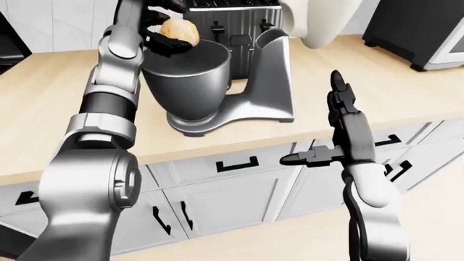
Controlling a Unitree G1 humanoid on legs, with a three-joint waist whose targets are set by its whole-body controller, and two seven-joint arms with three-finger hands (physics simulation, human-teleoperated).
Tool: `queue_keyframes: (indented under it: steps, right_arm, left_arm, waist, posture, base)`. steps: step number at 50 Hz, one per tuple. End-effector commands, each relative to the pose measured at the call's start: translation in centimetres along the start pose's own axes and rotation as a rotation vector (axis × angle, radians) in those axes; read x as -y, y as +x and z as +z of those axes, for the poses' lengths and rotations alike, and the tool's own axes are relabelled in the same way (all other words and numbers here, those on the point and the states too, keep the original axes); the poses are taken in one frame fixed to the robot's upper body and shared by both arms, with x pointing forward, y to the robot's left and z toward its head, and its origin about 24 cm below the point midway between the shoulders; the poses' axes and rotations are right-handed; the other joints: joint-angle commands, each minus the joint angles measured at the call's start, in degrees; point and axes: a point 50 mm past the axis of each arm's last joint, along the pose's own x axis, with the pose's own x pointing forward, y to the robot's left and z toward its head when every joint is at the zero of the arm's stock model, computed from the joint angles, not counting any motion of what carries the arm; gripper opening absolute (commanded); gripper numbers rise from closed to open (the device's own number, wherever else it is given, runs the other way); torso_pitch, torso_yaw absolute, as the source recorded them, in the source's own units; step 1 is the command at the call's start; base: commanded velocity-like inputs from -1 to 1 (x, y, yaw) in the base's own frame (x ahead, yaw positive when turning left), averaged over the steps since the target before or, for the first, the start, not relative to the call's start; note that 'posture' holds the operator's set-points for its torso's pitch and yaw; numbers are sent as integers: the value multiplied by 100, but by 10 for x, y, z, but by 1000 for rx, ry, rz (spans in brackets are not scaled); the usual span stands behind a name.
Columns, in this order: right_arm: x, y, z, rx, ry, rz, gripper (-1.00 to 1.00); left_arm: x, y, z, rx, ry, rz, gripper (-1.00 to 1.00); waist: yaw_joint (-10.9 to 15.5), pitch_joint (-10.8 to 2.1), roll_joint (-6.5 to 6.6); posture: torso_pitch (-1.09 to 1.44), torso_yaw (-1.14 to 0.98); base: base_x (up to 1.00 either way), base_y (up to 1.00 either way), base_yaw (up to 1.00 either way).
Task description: Place the bread in the stand mixer bowl.
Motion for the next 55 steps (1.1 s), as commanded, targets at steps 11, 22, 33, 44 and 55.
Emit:
queue_keyframes:
  steps: [11, 22, 33, 44, 55]
  right_arm:
    - [4, 0, 14, 77, -9, -24, 100]
    - [4, 1, 12, 74, -8, -24, 100]
    - [5, -1, 14, 78, -10, -28, 100]
    - [7, -2, 18, 85, -15, -32, 100]
    - [6, -2, 20, 86, -16, -32, 100]
  left_arm:
    - [-19, 2, 24, 81, -4, 69, 93]
    - [-26, 2, 27, 87, -11, 83, 89]
    - [-37, -1, 30, 110, -16, 109, 81]
    - [-60, -7, 28, 115, -18, 159, 100]
    - [-75, -13, 32, 127, -10, 178, 100]
  waist:
    - [-1, -135, 10]
    - [-2, -148, 10]
    - [-11, -151, 22]
    - [-27, -144, 48]
    - [-36, -117, 67]
  posture:
    - [0, 0]
    - [0, 0]
    - [0, 0]
    - [0, 0]
    - [0, 0]
  base:
    - [0, 0, 0]
    - [0, 0, 0]
    - [0, 0, 0]
    - [0, 0, 0]
    - [0, 0, 0]
